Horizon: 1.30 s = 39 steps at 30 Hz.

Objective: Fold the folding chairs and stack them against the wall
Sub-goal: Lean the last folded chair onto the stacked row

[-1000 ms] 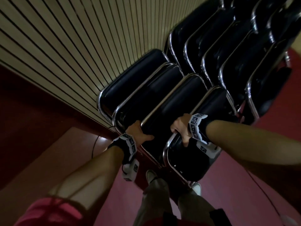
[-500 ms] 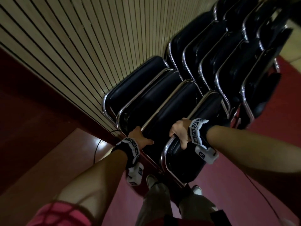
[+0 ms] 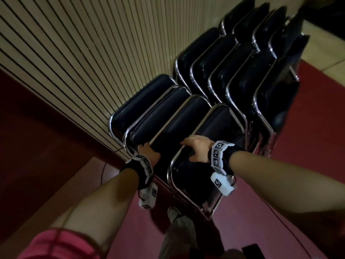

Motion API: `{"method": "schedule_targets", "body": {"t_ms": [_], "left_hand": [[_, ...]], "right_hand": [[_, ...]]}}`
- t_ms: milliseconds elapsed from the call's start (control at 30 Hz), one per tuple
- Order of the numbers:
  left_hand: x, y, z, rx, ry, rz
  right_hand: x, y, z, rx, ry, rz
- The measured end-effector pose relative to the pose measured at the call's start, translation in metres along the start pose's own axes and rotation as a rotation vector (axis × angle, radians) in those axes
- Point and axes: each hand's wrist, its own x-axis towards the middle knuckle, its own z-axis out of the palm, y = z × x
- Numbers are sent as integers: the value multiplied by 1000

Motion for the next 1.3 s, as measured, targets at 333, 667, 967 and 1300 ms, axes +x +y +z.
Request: {"method": "schedule_targets", "body": {"t_ms": [333, 667, 967, 1300], "left_hand": [[-141, 86, 66, 90, 114, 111], [-260, 215, 136, 154, 103, 296], [-250, 314, 173, 192, 88, 406], [-129, 429, 194, 64, -84, 354]], "right_hand": [[-174, 58, -24, 242, 207, 146], [-348, 139, -62, 327, 381, 255], [-380, 227, -78, 420, 443, 349], [-304, 345, -131, 364, 335, 413]]}}
